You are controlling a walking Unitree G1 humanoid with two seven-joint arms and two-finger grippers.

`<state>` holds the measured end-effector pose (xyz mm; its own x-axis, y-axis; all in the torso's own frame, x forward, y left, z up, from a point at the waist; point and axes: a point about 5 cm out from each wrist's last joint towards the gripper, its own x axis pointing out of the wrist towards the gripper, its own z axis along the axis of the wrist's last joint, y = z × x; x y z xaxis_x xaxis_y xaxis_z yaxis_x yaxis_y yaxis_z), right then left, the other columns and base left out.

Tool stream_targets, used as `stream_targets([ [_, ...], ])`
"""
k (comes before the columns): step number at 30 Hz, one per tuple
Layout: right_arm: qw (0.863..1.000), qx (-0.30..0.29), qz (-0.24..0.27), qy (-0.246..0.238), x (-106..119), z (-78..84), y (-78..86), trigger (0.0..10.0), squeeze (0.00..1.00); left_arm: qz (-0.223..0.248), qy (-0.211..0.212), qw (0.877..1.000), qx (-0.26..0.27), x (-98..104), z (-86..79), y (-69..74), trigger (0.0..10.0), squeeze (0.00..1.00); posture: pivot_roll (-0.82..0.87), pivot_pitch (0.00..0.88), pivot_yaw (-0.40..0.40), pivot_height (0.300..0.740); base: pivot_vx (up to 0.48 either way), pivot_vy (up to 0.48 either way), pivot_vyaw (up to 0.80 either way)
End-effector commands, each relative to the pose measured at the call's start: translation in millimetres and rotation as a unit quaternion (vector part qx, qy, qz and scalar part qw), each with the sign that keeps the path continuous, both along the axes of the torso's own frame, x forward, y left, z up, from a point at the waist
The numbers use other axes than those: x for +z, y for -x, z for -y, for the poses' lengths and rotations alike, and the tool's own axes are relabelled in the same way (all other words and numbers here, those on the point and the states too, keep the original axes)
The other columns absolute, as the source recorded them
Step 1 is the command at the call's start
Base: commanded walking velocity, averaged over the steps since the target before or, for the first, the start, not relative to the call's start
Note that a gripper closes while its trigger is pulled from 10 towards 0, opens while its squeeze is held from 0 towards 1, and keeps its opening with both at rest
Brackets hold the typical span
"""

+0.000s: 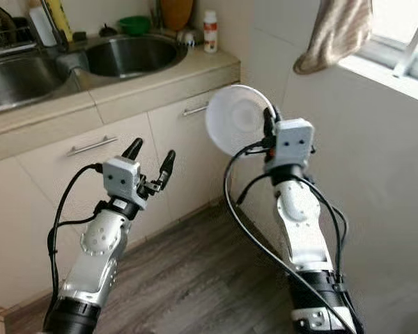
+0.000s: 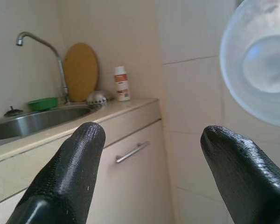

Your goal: Kitchen organization

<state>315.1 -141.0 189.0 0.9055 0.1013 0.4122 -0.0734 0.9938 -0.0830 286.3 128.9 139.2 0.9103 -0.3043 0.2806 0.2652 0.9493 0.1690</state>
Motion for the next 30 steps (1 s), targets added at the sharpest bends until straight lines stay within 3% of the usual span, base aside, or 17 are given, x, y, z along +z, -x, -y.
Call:
stream_targets([
  [1, 1.0, 0.016, 0.008, 0.004, 4.8, -9.0, -0.8, 0.0, 0.0, 0.0, -0.003, 1.0, 0.007, 1.0, -6.1, -0.9, 10.0, 0.0, 0.0, 0.0, -0.061, 0.74, 0.345, 0.0, 0.0],
  [25, 0.999, 0.012, 0.045, -0.009, 18.0, -6.0, -0.2, 0.0, 0.0, 0.003, -0.003, 1.0, 0.001, 2.6, -4.3, -1.4, 10.0, 0.0, 0.0, 0.0, -0.058, 0.74, 0.345, 0.0, 0.79],
  [30, 0.999, 0.01, 0.048, -0.013, 19.6, -5.5, -0.7, 0.0, 0.0, 0.004, -0.004, 1.0, 0.001, 2.6, -4.4, -1.7, 10.0, 0.0, 0.0, 0.0, -0.059, 0.74, 0.344, 0.0, 0.22],
])
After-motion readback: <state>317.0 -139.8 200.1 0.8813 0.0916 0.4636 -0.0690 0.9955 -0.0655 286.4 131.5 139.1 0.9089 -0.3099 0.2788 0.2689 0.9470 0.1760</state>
